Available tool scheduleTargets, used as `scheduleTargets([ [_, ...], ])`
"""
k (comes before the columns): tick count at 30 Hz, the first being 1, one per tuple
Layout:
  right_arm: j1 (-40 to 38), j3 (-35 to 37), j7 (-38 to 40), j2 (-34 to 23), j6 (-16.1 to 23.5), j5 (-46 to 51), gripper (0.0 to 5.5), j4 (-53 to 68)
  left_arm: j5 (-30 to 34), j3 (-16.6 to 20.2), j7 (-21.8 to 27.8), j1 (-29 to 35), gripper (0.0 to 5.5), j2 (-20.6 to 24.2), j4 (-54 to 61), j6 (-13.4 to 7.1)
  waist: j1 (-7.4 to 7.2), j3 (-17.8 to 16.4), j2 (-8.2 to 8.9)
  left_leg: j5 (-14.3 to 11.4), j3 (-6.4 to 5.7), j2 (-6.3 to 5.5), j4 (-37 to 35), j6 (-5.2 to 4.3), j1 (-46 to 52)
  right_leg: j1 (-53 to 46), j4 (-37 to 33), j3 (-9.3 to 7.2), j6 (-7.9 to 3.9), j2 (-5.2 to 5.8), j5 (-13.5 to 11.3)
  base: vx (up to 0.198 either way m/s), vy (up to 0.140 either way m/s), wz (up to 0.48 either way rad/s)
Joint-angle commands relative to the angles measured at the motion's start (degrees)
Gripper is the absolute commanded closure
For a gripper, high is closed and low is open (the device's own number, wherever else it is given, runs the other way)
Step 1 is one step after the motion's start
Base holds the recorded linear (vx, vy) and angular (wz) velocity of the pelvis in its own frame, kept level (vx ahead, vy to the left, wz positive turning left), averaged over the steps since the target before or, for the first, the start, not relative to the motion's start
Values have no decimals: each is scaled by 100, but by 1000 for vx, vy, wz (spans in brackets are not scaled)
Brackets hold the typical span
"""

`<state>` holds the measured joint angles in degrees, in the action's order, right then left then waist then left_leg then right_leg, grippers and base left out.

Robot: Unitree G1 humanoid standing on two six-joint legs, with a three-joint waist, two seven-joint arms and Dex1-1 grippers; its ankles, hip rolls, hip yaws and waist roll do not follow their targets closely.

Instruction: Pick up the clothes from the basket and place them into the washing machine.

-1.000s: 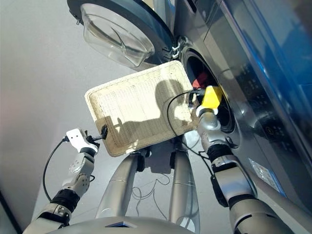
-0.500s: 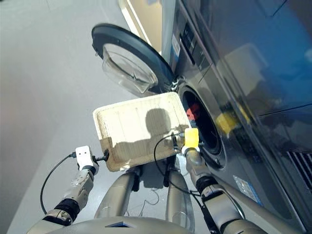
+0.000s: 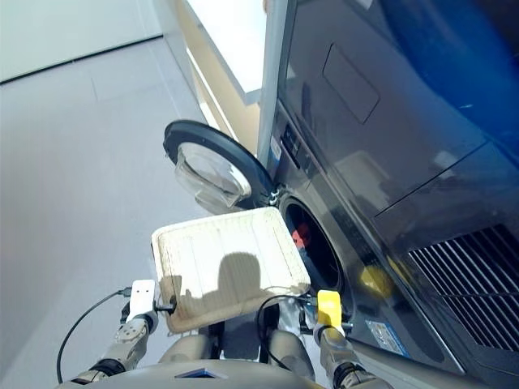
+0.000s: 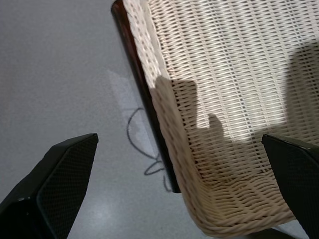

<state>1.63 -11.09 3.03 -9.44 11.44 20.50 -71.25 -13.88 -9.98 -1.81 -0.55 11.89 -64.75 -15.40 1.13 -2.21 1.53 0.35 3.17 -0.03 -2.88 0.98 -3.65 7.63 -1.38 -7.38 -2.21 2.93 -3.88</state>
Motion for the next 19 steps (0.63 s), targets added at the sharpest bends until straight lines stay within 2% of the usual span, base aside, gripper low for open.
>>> scheduleTargets([
  [1, 6, 30, -59, 59, 31, -247, 0, -28, 275, 198, 67, 83, 0, -44, -188, -58, -91, 70, -16, 383, 350, -223, -212, -251, -136, -80, -108, 6, -363, -62, -259, 0, 0, 0],
  [4, -87, 14, -97, 82, -15, -324, 0, -74, 364, 215, 100, 1, 0, -69, -325, -7, -118, 172, -16, 335, 308, -222, -212, -258, 26, -260, -77, -18, -369, -54, -201, 17, 5, -1],
  [11, -154, 91, -151, 87, -120, -444, 0, -339, 436, 259, 223, -93, 0, -142, -532, 98, -98, 365, -15, 221, 329, -214, -212, -227, 423, -635, -38, 21, -367, -62, -82, 47, 13, -5],
  [19, -180, 19, -146, 128, -102, -440, 0, -215, 481, 245, 226, -116, 0, -189, -585, 126, -101, 447, -2, 159, 332, -195, -212, -211, 609, -815, -13, 63, -358, -70, -9, 0, 0, 0],
])
